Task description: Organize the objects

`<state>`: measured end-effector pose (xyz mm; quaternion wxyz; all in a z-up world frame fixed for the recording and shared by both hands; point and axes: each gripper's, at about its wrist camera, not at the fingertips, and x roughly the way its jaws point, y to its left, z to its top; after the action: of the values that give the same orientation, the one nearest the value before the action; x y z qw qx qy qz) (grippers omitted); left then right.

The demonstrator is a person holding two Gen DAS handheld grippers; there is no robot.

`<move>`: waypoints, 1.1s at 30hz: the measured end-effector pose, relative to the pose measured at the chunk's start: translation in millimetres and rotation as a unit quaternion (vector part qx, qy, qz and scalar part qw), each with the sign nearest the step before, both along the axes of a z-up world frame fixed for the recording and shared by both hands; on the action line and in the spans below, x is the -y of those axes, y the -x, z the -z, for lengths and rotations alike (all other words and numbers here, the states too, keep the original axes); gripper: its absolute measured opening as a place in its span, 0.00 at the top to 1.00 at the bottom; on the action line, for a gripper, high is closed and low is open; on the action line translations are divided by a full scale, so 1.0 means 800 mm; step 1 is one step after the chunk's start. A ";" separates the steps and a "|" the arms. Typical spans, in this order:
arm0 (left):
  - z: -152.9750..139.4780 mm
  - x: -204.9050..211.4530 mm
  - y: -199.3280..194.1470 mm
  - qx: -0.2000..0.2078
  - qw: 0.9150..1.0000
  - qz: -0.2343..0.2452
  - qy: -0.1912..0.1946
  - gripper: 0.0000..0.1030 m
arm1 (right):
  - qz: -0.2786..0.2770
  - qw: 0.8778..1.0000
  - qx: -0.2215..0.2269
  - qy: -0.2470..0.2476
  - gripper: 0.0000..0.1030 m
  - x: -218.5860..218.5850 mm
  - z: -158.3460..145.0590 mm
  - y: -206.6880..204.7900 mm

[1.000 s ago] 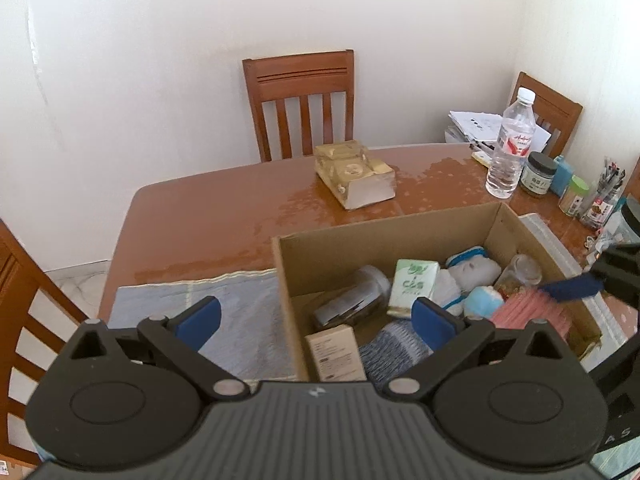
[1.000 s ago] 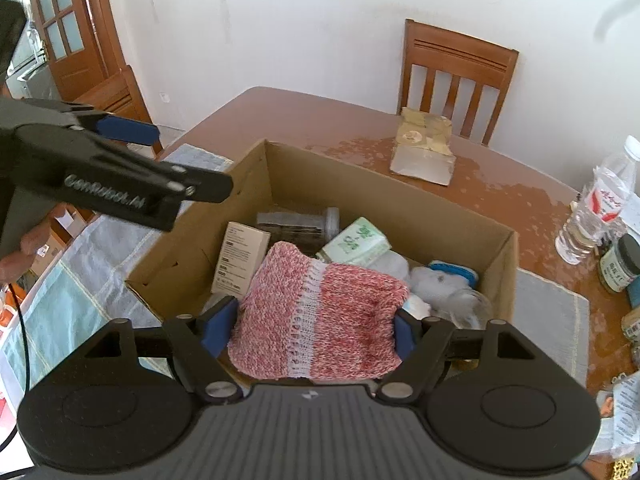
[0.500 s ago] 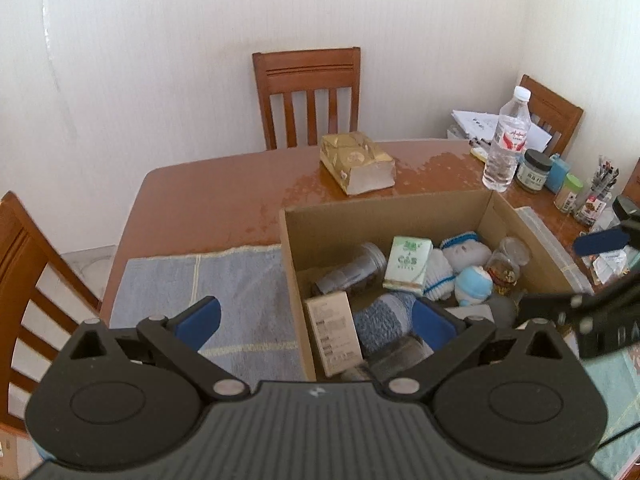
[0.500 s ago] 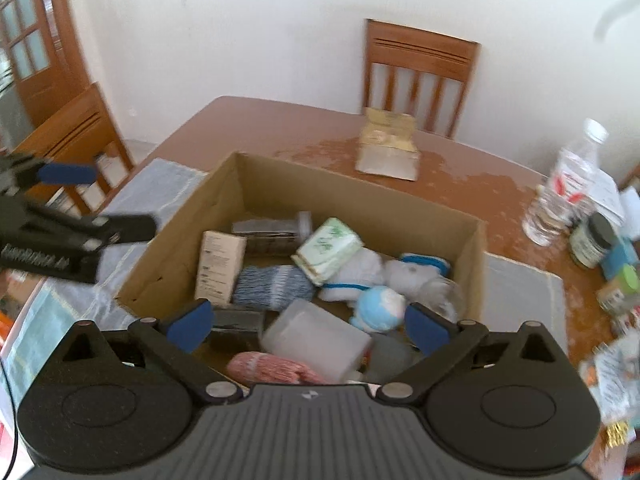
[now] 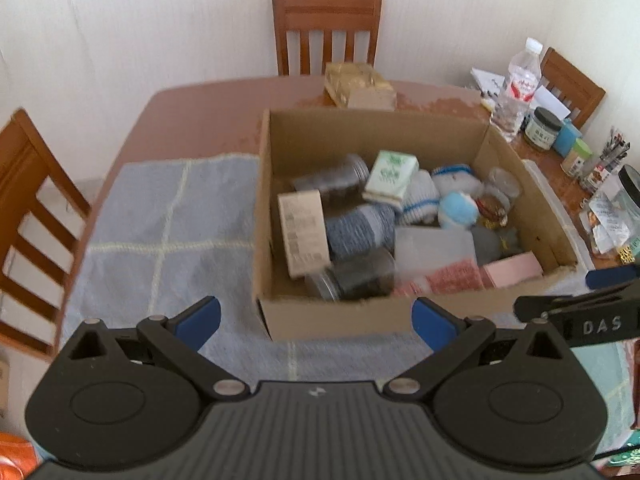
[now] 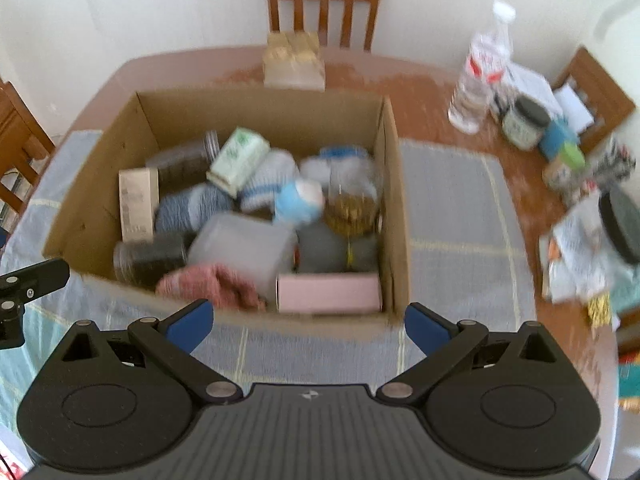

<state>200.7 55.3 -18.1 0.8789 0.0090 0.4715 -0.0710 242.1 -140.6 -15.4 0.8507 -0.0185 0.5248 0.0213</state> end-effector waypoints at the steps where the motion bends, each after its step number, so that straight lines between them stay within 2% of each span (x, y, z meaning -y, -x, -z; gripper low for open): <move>1: 0.001 0.002 0.002 -0.005 1.000 -0.004 0.001 0.02 | 0.005 1.000 -0.008 -0.005 0.00 0.001 0.004 0.004; 8: 0.004 0.005 0.009 -0.044 0.999 -0.030 0.009 0.02 | 0.028 0.999 -0.035 -0.017 0.00 -0.002 0.014 0.020; 12: -0.003 0.004 0.008 -0.055 0.998 -0.035 0.006 0.02 | 0.029 0.999 -0.027 -0.014 0.00 -0.005 0.005 0.026; 20: -0.016 0.009 0.010 -0.053 0.998 -0.028 -0.014 0.02 | 0.027 0.999 -0.019 -0.026 0.00 -0.004 -0.017 0.031; 33: -0.021 0.019 0.014 -0.051 0.998 -0.018 -0.025 0.02 | 0.030 0.999 -0.024 -0.032 0.00 -0.004 -0.022 0.033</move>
<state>189.8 40.2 -1.1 0.8544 0.0190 0.5174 -0.0441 215.7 -137.2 2.4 0.8385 0.0248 0.5442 0.0133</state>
